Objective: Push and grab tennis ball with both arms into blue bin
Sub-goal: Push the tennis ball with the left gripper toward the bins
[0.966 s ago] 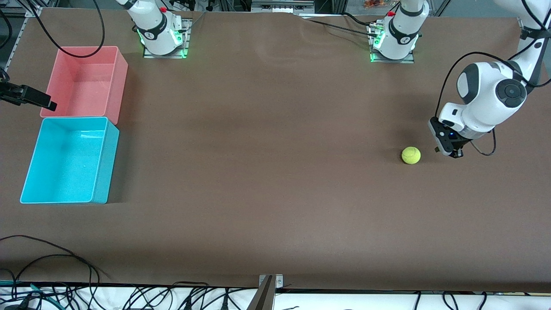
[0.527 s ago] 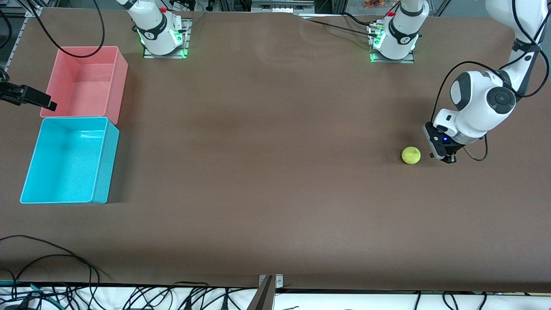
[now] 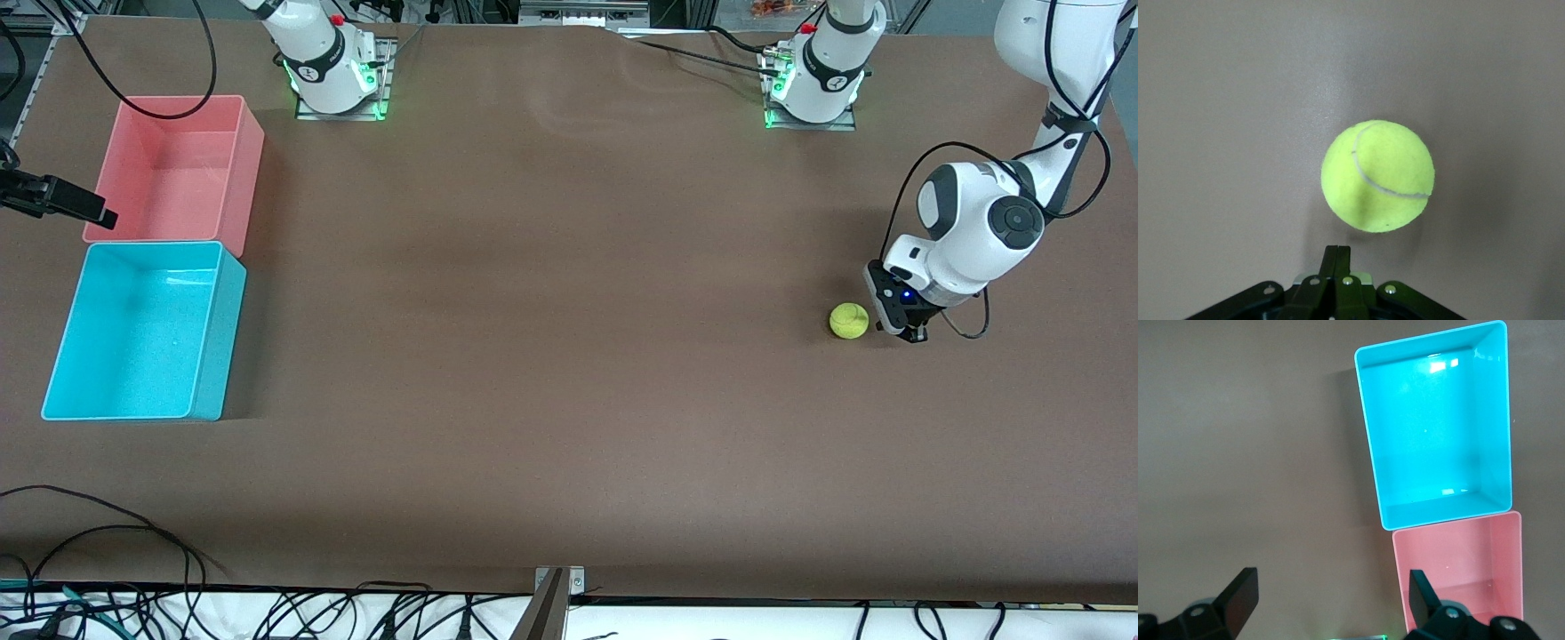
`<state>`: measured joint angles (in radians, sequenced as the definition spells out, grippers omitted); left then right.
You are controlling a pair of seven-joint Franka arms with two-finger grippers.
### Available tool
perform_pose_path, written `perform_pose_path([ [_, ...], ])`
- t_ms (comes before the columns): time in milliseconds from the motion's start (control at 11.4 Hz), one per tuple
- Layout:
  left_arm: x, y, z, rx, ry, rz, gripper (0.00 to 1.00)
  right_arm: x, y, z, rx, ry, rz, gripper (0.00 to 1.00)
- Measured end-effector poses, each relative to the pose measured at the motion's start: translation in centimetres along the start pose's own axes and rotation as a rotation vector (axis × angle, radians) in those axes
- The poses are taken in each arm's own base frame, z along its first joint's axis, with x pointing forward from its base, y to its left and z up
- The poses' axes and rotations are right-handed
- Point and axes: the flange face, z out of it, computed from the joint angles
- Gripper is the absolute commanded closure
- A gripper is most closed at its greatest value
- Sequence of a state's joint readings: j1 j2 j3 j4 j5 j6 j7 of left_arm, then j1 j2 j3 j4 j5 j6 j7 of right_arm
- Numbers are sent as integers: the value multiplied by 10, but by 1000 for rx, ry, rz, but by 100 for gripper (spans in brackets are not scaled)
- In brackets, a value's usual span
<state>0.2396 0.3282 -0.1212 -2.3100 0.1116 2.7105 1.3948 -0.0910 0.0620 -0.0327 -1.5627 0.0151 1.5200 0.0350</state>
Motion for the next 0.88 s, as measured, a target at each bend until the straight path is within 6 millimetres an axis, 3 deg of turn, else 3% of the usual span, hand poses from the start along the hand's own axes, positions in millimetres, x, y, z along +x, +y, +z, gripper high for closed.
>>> perform_pose_path([
  [879, 1, 4, 12, -19, -18, 52, 100, 0, 0, 0, 0, 1, -1, 0],
])
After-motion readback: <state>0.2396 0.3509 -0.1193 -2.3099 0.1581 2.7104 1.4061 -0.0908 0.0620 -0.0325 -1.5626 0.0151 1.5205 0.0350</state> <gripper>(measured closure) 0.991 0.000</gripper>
